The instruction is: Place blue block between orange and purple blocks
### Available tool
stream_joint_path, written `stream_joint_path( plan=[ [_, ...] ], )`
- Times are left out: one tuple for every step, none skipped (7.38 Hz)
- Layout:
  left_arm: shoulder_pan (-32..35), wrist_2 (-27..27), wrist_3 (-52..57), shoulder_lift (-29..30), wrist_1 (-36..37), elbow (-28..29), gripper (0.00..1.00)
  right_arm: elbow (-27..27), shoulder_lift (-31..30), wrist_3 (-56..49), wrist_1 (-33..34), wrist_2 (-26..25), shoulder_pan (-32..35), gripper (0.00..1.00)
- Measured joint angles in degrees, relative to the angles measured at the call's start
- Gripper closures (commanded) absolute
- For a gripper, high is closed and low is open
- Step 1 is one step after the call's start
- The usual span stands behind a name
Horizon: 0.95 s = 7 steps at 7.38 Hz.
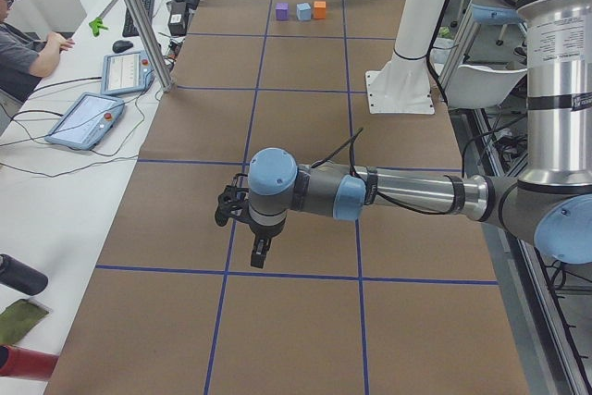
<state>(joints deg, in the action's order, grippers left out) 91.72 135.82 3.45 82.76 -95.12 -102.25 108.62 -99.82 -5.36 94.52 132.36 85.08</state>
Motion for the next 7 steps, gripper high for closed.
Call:
stream_joint_path(
  plan=[
    [0.01, -0.01, 0.09, -0.09, -0.04, 0.09, 0.00, 0.00, -0.01, 0.00, -0.02, 0.00, 0.00, 0.00],
    [0.01, -0.02, 0.13, -0.15, -0.05, 0.18, 0.00, 0.02, -0.01, 0.02, -0.03, 0.02, 0.00, 0.00],
    [0.01, -0.02, 0.14, -0.28, -0.06, 0.17, 0.00, 0.11, 0.03, 0.09, -0.04, 0.06, 0.00, 0.00],
    [-0.01, -0.03, 0.15, -0.45, -0.06, 0.17, 0.00, 0.21, 0.05, 0.18, -0.04, 0.12, -0.01, 0.00],
    [-0.03, -0.03, 0.15, -0.53, -0.06, 0.17, 0.00, 0.27, 0.06, 0.23, -0.04, 0.37, -0.02, 0.00],
    [-0.04, -0.03, 0.15, -0.56, -0.06, 0.12, 0.00, 0.32, 0.09, 0.25, -0.06, 0.75, -0.02, 0.00],
    [-0.04, -0.03, 0.13, -0.58, -0.06, 0.11, 0.00, 0.35, 0.12, 0.26, -0.25, 0.97, -0.02, 0.00]
  ],
)
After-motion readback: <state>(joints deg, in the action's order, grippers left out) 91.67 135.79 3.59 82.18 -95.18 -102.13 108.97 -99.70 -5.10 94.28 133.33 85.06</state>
